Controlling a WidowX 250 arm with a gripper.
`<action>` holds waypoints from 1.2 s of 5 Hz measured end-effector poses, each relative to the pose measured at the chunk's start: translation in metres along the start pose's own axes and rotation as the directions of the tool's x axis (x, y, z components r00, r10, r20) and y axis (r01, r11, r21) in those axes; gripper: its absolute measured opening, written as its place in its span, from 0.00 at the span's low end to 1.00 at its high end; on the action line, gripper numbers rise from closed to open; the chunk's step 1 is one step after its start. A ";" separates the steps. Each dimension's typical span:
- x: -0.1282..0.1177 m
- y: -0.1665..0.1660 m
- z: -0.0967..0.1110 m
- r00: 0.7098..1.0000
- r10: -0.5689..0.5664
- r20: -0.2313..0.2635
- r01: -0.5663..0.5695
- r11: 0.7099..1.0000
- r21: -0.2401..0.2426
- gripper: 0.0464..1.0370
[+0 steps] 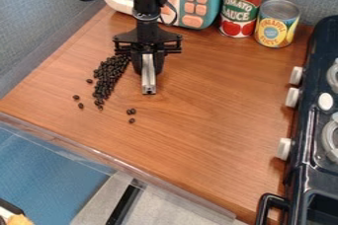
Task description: Sweep into pile
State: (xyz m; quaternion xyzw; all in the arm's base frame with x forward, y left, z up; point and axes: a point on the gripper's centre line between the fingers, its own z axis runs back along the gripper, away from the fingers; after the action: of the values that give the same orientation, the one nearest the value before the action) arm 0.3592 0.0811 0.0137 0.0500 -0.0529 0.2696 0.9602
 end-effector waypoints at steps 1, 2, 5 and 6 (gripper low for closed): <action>0.000 0.011 -0.001 1.000 0.023 -0.006 -0.023 1.000 0.006 0.33; 0.001 0.020 -0.002 0.999 0.044 -0.011 -0.044 0.999 0.012 0.33; 0.001 0.040 -0.002 0.997 0.076 -0.011 -0.076 0.997 0.031 0.33; -0.001 0.030 0.007 0.998 0.065 -0.019 -0.065 0.998 -0.006 0.33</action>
State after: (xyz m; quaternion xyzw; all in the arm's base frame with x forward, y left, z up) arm 0.3424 0.1048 0.0228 0.0424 -0.0466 0.3011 0.9515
